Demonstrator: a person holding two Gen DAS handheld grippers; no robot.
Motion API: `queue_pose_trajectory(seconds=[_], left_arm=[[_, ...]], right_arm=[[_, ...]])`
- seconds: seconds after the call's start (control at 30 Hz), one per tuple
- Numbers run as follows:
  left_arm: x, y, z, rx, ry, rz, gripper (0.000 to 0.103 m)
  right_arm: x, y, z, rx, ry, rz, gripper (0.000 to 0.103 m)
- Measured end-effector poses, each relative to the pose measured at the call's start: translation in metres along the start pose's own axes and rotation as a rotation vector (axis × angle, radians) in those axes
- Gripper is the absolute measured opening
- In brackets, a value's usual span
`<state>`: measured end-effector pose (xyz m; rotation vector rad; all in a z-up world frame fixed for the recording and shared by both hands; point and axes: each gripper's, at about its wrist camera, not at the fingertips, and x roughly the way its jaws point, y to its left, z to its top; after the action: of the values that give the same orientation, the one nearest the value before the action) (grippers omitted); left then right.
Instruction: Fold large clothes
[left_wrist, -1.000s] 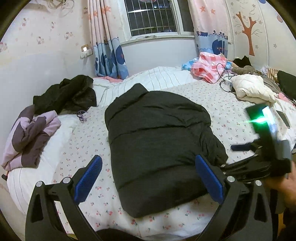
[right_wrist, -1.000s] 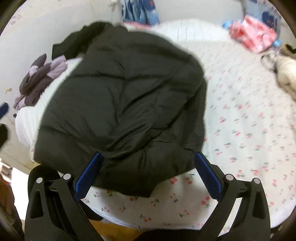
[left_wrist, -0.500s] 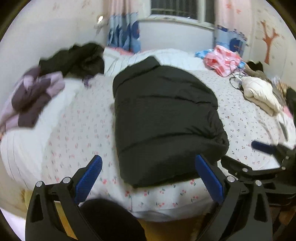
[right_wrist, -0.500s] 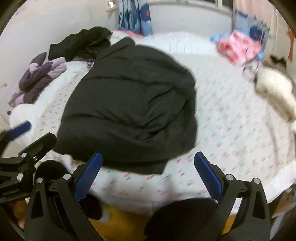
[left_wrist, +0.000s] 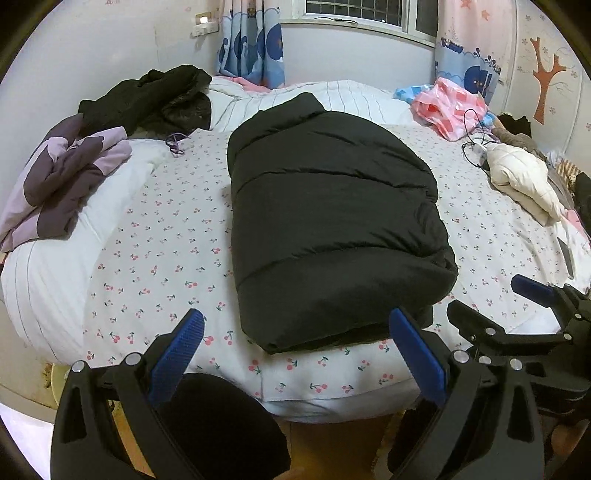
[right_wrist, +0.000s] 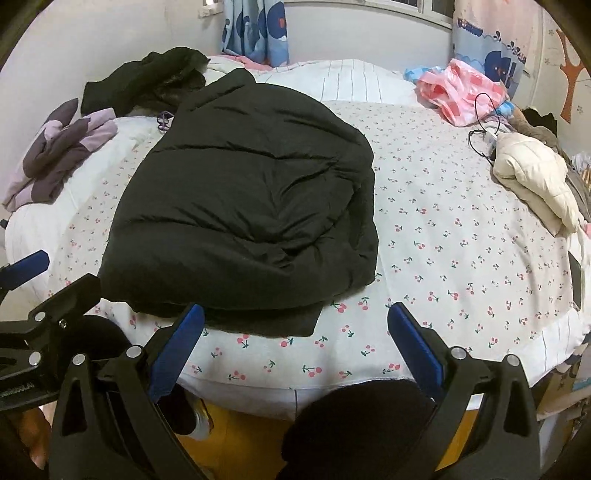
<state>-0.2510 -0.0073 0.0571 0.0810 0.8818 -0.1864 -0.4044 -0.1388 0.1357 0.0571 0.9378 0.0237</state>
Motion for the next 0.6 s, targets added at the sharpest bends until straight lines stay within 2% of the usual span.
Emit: queue_pose_trajectory(seconds=[0.2,0.33,0.6], left_arm=[[-0.0028,-0.0011,-0.0016,0.001,-0.004,0.004,0.096],[0.0012,-0.0049,-0.0041,0.014,0.025,0.037,0.096],[0.0005,-0.0064,-0.0045,0.018,0.026,0.022,0.096]], right_arm=[[-0.0037,0.0011,-0.0027,-0.004,-0.008,-0.022,0.096],[-0.0020,0.0017,-0.0027,-0.003,0.004,-0.024,0.096],[0.0017,0.0041,-0.0038,-0.001,0.024,-0.024,0.096]])
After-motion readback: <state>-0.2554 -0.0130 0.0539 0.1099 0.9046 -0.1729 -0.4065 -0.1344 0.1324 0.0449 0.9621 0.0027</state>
